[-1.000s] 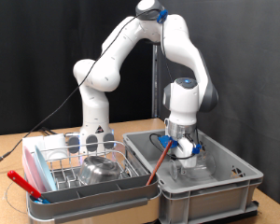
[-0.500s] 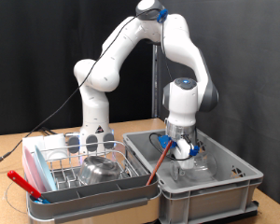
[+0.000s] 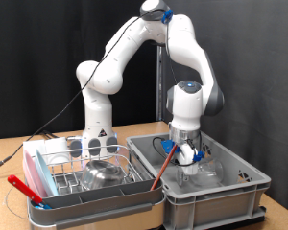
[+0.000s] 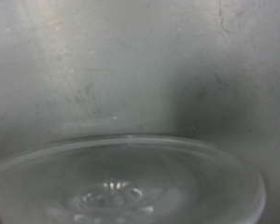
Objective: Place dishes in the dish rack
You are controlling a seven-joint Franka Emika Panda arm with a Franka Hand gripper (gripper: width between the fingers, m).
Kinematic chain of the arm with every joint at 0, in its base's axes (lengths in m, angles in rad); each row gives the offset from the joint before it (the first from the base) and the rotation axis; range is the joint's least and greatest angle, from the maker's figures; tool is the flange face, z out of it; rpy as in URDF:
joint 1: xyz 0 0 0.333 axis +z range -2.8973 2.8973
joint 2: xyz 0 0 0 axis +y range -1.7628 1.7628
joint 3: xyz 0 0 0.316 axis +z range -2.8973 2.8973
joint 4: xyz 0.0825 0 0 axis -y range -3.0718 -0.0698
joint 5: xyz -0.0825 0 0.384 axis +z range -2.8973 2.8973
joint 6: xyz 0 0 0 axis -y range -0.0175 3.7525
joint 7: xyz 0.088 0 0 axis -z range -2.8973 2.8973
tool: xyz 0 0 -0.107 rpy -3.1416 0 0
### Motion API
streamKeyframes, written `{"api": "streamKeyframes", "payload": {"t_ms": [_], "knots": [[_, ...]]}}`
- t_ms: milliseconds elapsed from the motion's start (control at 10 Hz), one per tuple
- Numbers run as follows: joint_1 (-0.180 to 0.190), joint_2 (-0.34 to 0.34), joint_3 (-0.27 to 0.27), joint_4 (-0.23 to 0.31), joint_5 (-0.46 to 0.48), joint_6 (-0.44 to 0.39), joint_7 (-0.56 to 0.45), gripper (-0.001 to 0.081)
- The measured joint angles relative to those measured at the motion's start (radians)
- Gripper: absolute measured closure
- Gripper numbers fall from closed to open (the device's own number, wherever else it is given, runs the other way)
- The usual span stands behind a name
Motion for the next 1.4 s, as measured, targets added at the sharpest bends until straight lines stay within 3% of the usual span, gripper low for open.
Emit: {"api": "streamKeyframes", "payload": {"t_ms": [600, 700, 800, 900, 1000, 1200, 1300, 1400], "knots": [[-0.033, 0.000, 0.033, 0.009, 0.009, 0.000, -0.012, -0.0005], [-0.035, 0.000, 0.035, 0.011, 0.013, 0.000, -0.017, 0.0082], [-0.036, 0.000, 0.036, 0.012, 0.017, 0.000, -0.019, 0.0082], [-0.036, 0.000, 0.036, 0.014, 0.019, 0.000, -0.019, 0.0218], [-0.036, 0.000, 0.036, 0.016, 0.020, 0.000, -0.019, 0.0218], [-0.038, 0.000, 0.036, 0.019, 0.021, 0.000, -0.019, 0.0534], [-0.039, 0.000, 0.036, 0.020, 0.022, 0.000, -0.019, 0.0534], [-0.040, 0.000, 0.036, 0.020, 0.022, 0.000, -0.019, 0.0697]]}}
